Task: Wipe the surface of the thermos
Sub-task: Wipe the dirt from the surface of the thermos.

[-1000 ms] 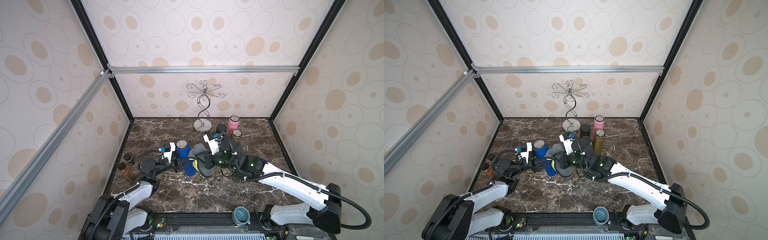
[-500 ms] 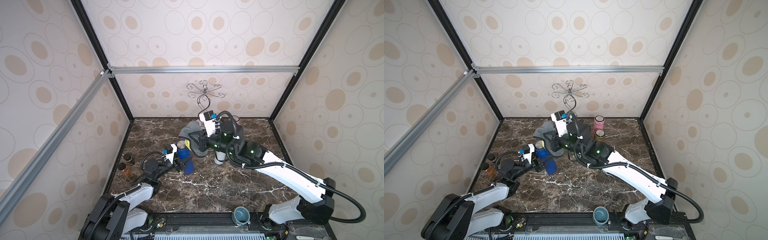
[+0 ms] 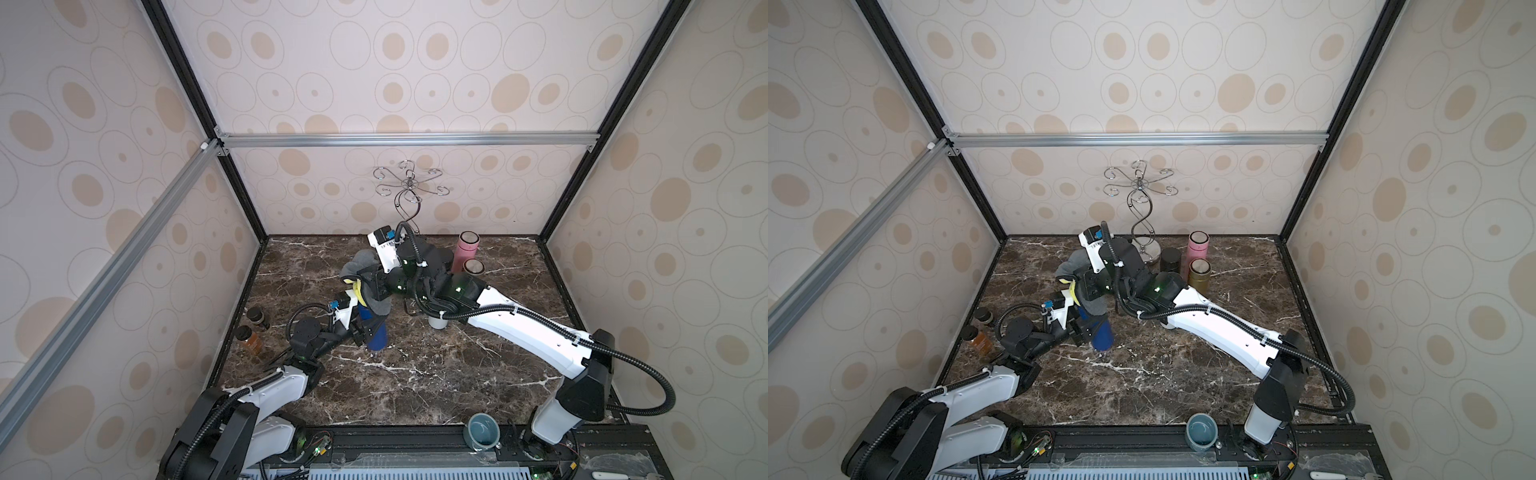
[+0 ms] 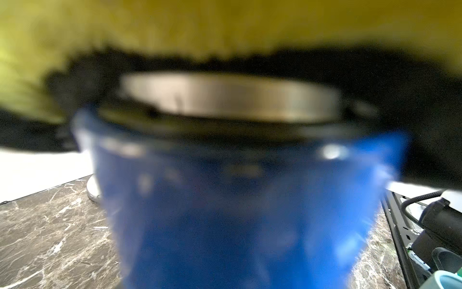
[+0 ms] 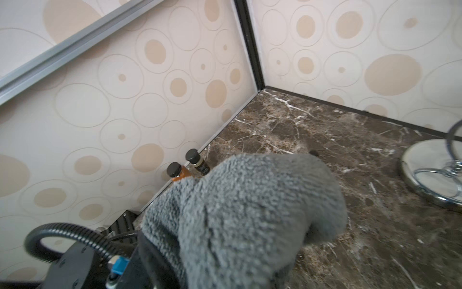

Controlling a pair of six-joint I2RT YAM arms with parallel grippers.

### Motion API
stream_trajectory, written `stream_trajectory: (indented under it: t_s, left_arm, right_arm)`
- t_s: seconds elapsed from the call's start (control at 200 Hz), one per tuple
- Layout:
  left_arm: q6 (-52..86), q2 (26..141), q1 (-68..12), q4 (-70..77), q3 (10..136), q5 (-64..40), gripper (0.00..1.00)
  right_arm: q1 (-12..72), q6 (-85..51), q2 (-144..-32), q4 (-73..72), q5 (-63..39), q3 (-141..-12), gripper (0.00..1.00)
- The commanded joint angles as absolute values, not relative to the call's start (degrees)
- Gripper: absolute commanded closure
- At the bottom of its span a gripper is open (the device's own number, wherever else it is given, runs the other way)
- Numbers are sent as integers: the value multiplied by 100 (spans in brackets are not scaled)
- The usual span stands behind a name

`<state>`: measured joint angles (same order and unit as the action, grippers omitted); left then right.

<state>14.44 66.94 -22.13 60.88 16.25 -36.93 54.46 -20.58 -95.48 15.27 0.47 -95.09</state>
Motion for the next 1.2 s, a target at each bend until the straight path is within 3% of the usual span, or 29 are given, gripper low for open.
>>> stream_trajectory:
  t_s: [0.0, 0.2, 0.4, 0.71, 1.196]
  left_arm:
    - [1258, 6401, -2257, 6575, 1757, -3669, 100]
    - [1254, 6480, -2259, 6550, 1767, -3608, 100]
    - [1309, 6644, -2262, 6645, 1783, -3647, 100]
    - [1241, 6688, -2276, 6571, 1863, -3573, 100]
    - [1318, 6850, -2270, 6675, 1903, -3318, 100]
  right_arm:
    - [5420, -1710, -9612, 1898, 981, -9654, 100]
    - [5429, -1581, -9623, 1913, 1283, -9651, 100]
    - [5501, -1913, -9021, 1209, 334, -9112, 100]
    - [5556, -2144, -9606, 1565, -324, -9496, 100]
    - [5987, -2467, -8195, 1046, 46, -7546, 100]
